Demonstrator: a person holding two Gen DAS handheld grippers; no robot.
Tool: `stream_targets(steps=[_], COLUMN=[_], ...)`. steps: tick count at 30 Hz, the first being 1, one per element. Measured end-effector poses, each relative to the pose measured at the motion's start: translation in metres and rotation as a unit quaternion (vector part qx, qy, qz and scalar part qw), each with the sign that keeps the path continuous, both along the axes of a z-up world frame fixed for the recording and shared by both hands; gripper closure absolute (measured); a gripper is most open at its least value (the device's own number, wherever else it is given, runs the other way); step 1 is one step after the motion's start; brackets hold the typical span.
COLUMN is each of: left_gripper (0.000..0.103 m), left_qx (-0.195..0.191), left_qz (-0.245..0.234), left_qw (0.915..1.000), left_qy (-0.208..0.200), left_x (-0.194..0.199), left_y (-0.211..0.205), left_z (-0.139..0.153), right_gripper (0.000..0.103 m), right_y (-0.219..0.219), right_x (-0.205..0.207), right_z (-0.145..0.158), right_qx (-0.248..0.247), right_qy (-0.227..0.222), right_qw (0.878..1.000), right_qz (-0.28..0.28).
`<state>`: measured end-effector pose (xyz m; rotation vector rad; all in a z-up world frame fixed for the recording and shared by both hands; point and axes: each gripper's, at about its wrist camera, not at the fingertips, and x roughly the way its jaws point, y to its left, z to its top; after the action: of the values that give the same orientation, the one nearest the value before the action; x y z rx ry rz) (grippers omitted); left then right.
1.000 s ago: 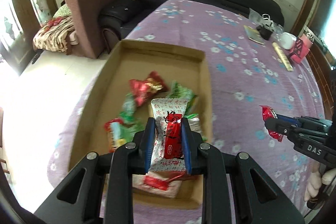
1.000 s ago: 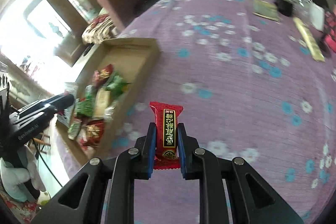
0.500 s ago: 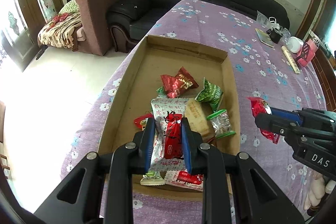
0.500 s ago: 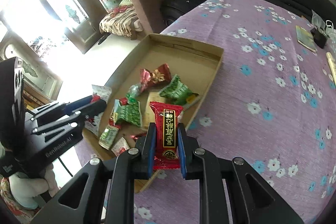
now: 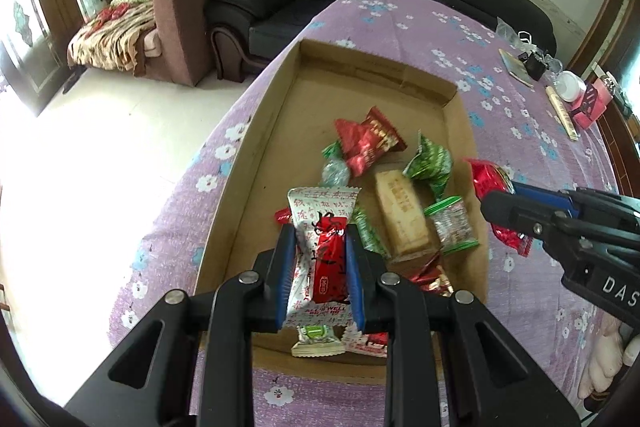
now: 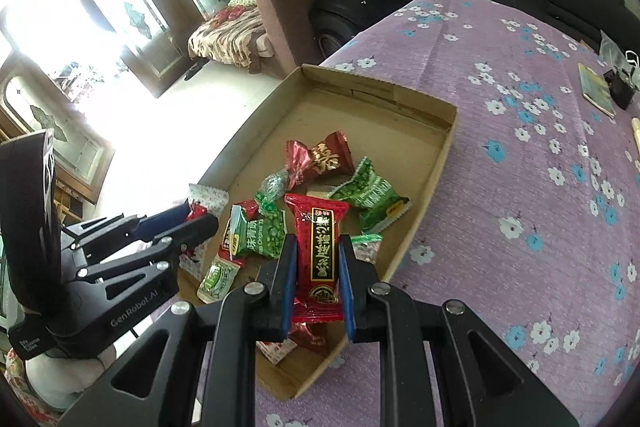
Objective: Organize snacks
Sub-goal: 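Carry both snacks into the tray and open both grippers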
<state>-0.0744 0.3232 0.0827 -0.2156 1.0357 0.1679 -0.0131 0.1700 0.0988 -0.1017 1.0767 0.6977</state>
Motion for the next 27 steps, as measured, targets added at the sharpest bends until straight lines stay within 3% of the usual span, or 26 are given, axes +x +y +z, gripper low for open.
stream_targets(steps=[12,18,27], left_gripper=[0.076,0.073,0.055], left_qx=[-0.028,-0.047,-0.039], left_qz=[0.024,0.026,0.023], left_qw=[0.9991,0.9985,0.9988], left_qy=[0.019,0.009,-0.020], left_x=[0.012,0.009,-0.004], left_y=[0.026,0.033,0.033], left_z=[-0.025,-0.023,0.000], right_gripper=[0.086,0.086,0.083], right_y=[0.052,0.064,0.079], right_x=[0.031,0.040,0.045], right_z=[-0.035,-0.046,-0.048], right_qx=[-0.003,-0.017,-0.030], right_qy=[0.056,0.056,0.039], right_qw=[0.998,0.998,0.999], right_qz=[-0.002,-0.009,-0.002])
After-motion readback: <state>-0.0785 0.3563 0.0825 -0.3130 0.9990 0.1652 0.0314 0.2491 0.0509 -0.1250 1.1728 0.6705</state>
